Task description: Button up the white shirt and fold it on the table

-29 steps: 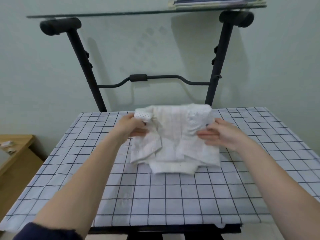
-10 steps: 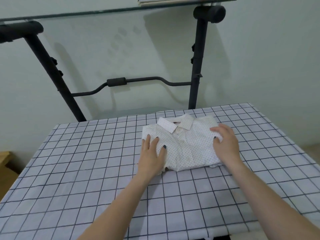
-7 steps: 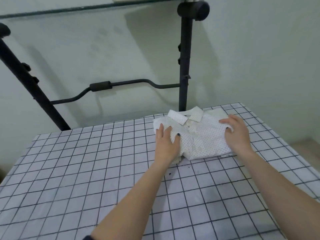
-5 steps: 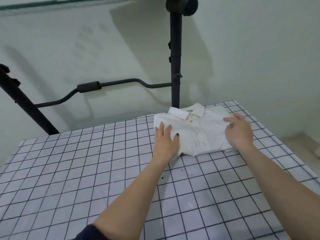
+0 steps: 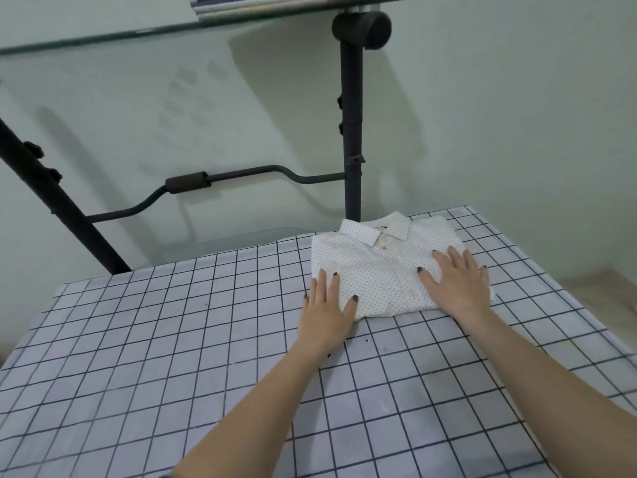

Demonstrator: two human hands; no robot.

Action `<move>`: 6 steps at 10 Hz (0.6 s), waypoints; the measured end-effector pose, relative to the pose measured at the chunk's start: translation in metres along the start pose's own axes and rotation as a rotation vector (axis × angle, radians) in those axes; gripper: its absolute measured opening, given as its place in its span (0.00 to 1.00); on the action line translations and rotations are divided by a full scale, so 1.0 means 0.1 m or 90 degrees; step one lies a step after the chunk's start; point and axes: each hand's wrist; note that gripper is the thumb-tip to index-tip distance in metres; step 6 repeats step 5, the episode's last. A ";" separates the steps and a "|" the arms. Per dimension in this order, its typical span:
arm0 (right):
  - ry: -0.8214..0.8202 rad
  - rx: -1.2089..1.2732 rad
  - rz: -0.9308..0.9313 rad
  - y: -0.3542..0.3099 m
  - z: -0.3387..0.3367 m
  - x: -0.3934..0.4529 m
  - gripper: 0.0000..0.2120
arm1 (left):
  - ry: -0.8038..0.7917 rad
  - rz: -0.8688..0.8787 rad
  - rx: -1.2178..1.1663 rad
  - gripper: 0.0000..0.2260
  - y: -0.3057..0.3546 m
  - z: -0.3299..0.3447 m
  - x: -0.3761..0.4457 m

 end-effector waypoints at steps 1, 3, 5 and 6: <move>-0.017 -0.012 -0.028 -0.16 -0.11 -0.17 0.25 | -0.045 -0.007 0.026 0.30 -0.06 -0.15 -0.15; -0.110 0.094 -0.159 -0.73 -0.29 -0.54 0.13 | -0.036 -0.071 0.051 0.12 -0.08 -0.66 -0.38; -0.226 0.410 -0.249 -1.36 -0.82 -0.85 0.11 | -0.082 -0.040 -0.392 0.14 -0.25 -1.44 -0.73; -0.226 0.410 -0.249 -1.36 -0.82 -0.85 0.11 | -0.082 -0.040 -0.392 0.14 -0.25 -1.44 -0.73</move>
Point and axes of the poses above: each hand's wrist, its own x-axis towards the middle knuckle, its own z-axis out of the palm, y = z × x, and after that the axes turned 1 degree about -x, right-handed
